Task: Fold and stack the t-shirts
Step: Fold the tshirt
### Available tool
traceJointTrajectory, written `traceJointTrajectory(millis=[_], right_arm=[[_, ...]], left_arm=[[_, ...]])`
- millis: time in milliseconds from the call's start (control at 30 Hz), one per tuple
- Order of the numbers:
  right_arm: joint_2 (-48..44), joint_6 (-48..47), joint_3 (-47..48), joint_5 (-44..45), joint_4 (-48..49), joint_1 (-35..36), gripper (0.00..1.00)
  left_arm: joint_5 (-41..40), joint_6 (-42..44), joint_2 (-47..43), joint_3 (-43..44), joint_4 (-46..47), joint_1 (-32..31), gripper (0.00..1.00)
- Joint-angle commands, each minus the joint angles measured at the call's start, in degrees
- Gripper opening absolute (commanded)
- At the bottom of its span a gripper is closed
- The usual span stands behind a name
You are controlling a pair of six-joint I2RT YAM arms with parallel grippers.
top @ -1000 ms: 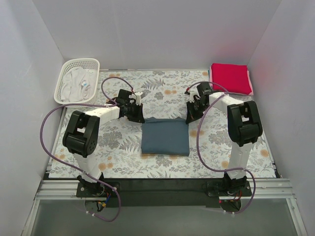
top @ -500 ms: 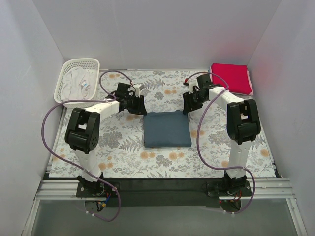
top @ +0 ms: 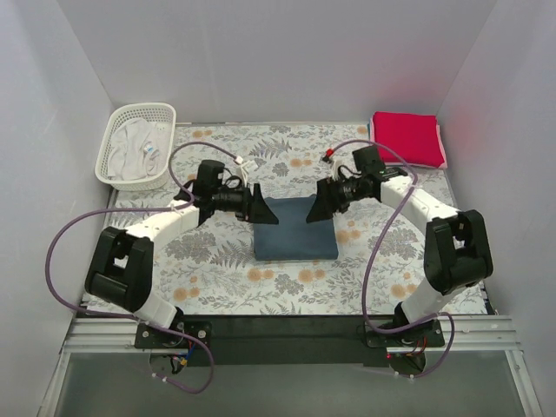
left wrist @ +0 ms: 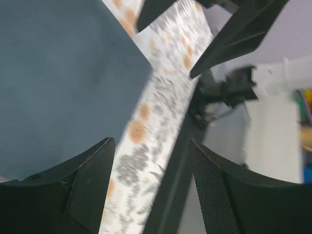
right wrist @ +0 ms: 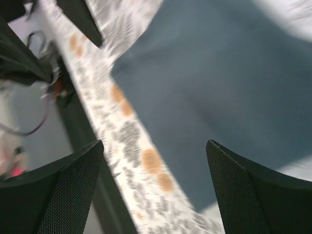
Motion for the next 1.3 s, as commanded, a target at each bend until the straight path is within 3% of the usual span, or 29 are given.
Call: traceJointTrajectory(millis=[0, 167, 300, 400, 500, 667, 833, 1000, 1267], right_arm=[[3.55, 4.60, -6.79, -14.08, 2.08, 3.92, 0.93], [6.62, 5.92, -11.12, -15.94, 6.03, 5.95, 0.93], [14.34, 4.35, -11.56, -12.44, 6.39, 4.72, 0.92], [18.22, 3.47, -12.70, -10.24, 6.31, 2.18, 0.91], [18.33, 0.75, -15.16, -8.39, 5.96, -0.81, 0.90], [11.57, -3.55, -17.97, -8.38, 2.45, -1.52, 0.90], [2.87, -10.68, -16.92, -10.40, -6.16, -1.61, 0.91], [-3.12, -4.13, -16.74, -13.56, -0.04, -0.39, 0.93], [6.36, -0.13, -18.24, -15.24, 7.80, 3.75, 0.93]], left_arm=[[9.66, -8.18, 1.50, -4.59, 5.01, -4.45, 0.62], [8.02, -13.99, 6.59, -9.34, 10.47, -8.07, 0.63], [4.23, -15.15, 16.15, -9.53, 12.33, -6.14, 0.63], [0.29, -11.46, 20.48, -8.65, 7.34, -5.17, 0.63], [-1.14, -11.10, 23.74, -10.40, 7.05, -0.88, 0.63], [2.80, -5.31, 19.36, -11.19, 2.05, 2.48, 0.63], [7.29, -1.70, 4.78, -14.01, 0.02, 2.57, 0.64], [8.80, -4.85, -3.93, -15.32, 3.08, -2.95, 0.64], [5.73, -11.72, 6.33, -16.65, 12.50, -6.13, 0.61]])
